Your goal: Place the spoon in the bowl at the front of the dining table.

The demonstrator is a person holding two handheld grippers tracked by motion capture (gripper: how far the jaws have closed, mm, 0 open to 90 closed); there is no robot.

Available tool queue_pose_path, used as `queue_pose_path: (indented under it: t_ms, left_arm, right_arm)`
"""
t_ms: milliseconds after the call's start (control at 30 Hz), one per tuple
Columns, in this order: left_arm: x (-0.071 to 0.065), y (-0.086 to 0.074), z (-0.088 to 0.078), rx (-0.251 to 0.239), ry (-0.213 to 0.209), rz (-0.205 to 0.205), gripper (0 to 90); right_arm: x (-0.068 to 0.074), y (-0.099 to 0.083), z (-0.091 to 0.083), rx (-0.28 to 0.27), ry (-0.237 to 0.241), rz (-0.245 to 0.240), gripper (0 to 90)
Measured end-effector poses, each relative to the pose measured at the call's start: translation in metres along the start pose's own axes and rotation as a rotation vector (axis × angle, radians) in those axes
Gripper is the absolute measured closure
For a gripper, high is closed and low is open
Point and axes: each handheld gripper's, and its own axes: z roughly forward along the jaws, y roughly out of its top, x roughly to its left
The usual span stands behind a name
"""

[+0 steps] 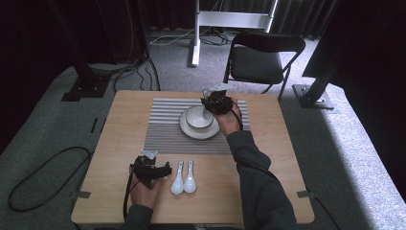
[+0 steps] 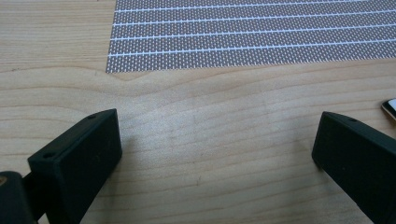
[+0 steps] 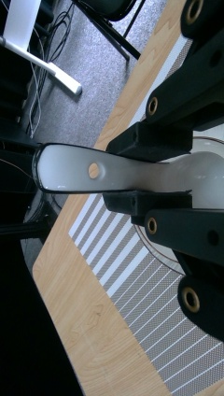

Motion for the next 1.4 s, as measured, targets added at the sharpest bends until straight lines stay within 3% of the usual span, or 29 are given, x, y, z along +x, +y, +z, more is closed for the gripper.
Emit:
queue_pose_path:
  t_ms: [633,1000,1400]
  left_arm:
    - [0.000,0.000,0.000,0.000,-0.001,-0.002,1.7]
    - [0.000,0.000,0.000,-0.001,0.001,0.002,1.7]
    - [0.000,0.000,0.000,-0.001,0.001,0.002,1.7]
  right_arm:
    - [0.002,-0.029,0.037,0.101,-0.001,0.000,75.2]
    - [0.004,-0.030,0.051,0.130,-0.001,-0.014,75.3]
    - [0.008,-0.028,0.065,0.154,-0.011,0.008,75.2]
